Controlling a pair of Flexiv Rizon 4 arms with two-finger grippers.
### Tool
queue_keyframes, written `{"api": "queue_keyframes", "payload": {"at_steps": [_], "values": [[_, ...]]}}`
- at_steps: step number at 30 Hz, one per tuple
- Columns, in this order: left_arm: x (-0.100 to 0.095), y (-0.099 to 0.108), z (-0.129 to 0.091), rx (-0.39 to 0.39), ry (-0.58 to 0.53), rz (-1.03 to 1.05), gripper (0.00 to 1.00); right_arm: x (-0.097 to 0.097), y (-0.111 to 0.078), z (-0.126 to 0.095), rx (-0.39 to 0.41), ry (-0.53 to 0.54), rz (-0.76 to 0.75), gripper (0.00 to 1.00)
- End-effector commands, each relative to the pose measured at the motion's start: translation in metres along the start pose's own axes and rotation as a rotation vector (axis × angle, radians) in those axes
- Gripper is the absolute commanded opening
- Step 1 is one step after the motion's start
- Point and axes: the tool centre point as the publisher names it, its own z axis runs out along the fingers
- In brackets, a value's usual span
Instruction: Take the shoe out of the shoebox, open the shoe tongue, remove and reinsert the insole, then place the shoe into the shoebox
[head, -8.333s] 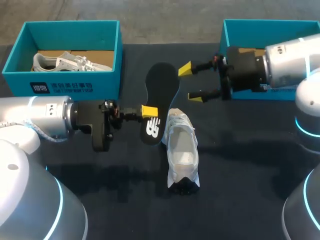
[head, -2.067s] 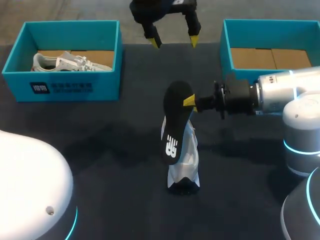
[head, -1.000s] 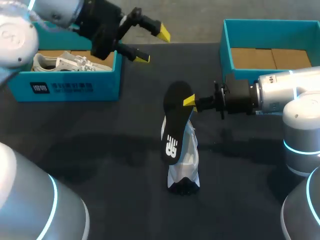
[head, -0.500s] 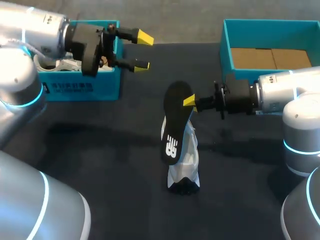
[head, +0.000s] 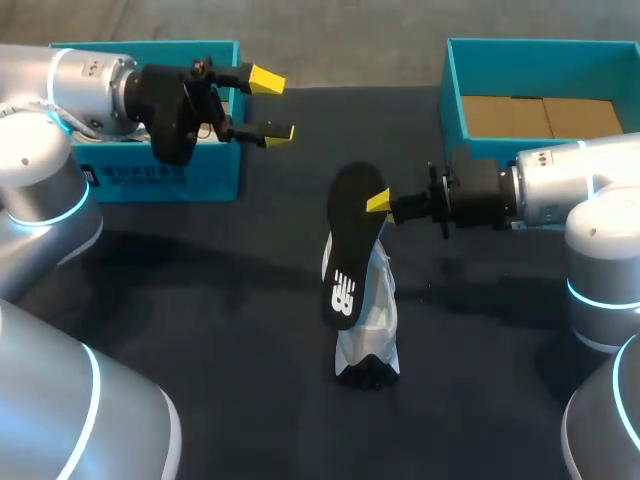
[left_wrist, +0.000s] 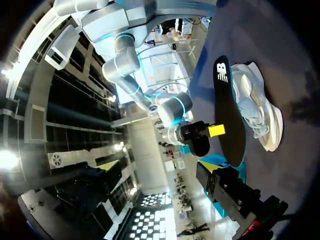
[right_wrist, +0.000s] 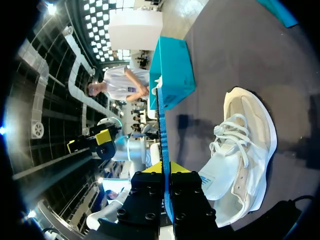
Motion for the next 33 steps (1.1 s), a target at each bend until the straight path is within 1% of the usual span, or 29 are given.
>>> {"api": "queue_keyframes", "payload": {"at_steps": [1, 9, 13, 17, 23, 33], "values": [[-0.001, 0.001, 0.001, 0.0, 0.002, 0.001, 1.0, 0.0, 0.0, 0.002, -0.002, -0.002, 0.001, 0.0], [-0.001, 0.001, 0.001, 0.0, 0.002, 0.001, 1.0, 0.0, 0.0, 0.002, -0.002, -0.002, 0.001, 0.0], [0.009, -0.002, -0.003, -0.012, 0.034, -0.007, 1.0, 0.003, 0.0, 0.0, -0.007, 0.005, 0.016, 0.0], [0.013, -0.004, -0.006, -0.011, 0.035, -0.018, 1.0, 0.01, 0.0, -0.004, -0.017, 0.019, 0.016, 0.0], [0.021, -0.011, -0.01, 0.007, 0.031, -0.026, 1.0, 0.017, -0.002, -0.004, -0.015, 0.042, 0.014, 0.0], [0.038, -0.025, -0.024, 0.028, 0.007, -0.018, 1.0, 0.025, -0.006, -0.006, -0.009, 0.065, 0.027, 0.0]]}}
